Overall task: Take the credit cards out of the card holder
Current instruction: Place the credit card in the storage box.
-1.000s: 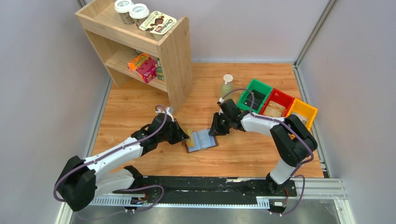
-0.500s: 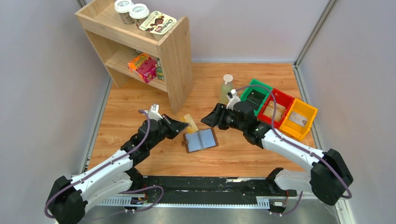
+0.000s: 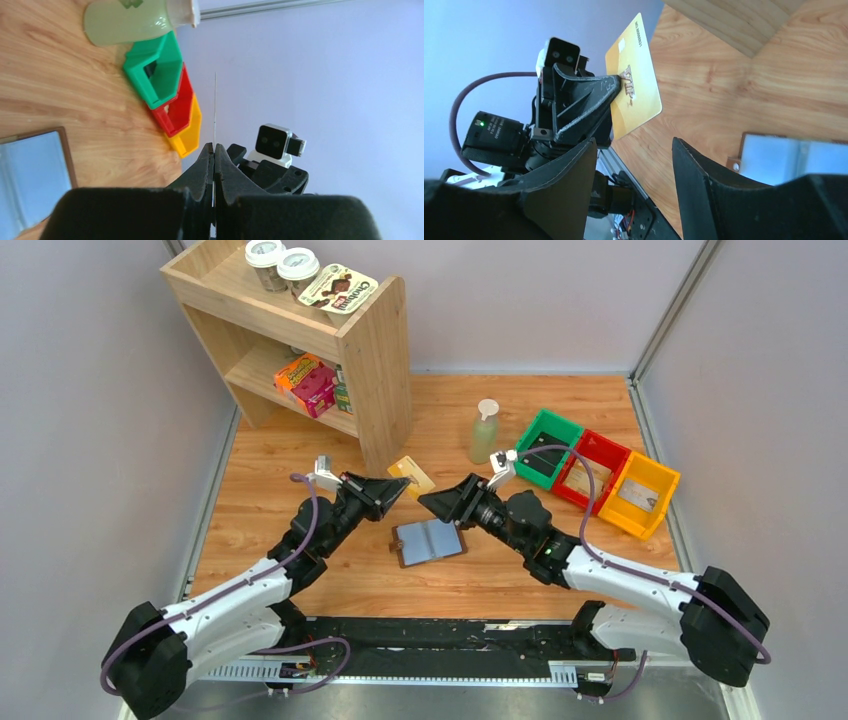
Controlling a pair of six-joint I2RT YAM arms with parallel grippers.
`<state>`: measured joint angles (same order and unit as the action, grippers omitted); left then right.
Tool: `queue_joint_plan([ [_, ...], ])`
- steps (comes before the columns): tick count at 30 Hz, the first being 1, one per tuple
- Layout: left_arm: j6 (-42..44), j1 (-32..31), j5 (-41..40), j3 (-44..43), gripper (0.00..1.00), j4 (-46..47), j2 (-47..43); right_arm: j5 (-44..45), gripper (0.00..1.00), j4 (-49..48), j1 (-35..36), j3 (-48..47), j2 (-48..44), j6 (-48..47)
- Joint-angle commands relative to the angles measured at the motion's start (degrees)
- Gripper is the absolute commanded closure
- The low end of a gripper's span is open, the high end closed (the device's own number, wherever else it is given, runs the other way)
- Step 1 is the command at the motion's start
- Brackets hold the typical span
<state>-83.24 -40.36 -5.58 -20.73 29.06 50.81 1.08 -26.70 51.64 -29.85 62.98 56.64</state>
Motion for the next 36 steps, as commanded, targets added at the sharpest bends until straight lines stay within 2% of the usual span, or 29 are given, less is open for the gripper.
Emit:
queue_joint_plan([
  [1, -1.92, -0.69, -0.83, -0.10, 1.00, 8.99, 0.96, 2.26, 0.42, -9.51, 0.48, -2.50, 2.05, 0.93],
  [13, -2.80, -2.79, -1.71, 0.78, 1.00, 15.93, 3.59, 2.96, 0.63, -12.33, 0.48, -5.75, 4.08, -0.66],
  [20, -4.30, -3.23, -2.59, 2.97, 1.00, 18.58, 3.78, 4.28, 0.90, -9.70, 0.04, -5.84, 1.97, -2.76],
  [22, -4.04, -3.23, -2.76, 3.68, 0.96, 18.58, 3.34, 4.19, 0.97, -8.20, -0.40, -5.66, 1.10, -3.55],
  [24, -3.86, -3.23, -3.03, 4.64, 0.88, 18.58, 2.90, 3.15, 1.00, -6.80, -1.27, -5.66, 0.22, -4.61],
  [27, -3.42, -3.23, -3.64, 6.22, 0.68, 17.97, 1.75, -0.11, 1.00, -3.03, -3.20, -6.19, -1.36, -6.36],
  [29, -2.11, -3.23, -3.99, 7.46, 0.57, 16.47, 0.00, -3.36, 1.00, 2.67, -4.70, -7.33, -2.86, -8.29],
  [31, 0.61, -3.06, -3.73, 7.81, 0.51, 11.92, -2.55, -5.03, 1.00, 8.12, -6.97, -8.56, -4.53, -10.84],
  [33, 5.09, -3.15, -3.38, 7.11, 0.44, 4.02, -6.41, -7.04, 1.00, 15.50, -9.52, -10.22, -6.20, -12.95],
  [35, 11.06, -2.80, -3.47, 4.74, 0.38, -7.91, -10.71, -10.38, 1.00, 22.62, -13.30, -11.63, -7.78, -14.62],
  [36, 16.13, -2.53, -3.99, 2.04, 0.36, -17.54, -13.43, -12.40, 1.00, 26.48, -15.58, -12.60, -8.48, -16.20],
])
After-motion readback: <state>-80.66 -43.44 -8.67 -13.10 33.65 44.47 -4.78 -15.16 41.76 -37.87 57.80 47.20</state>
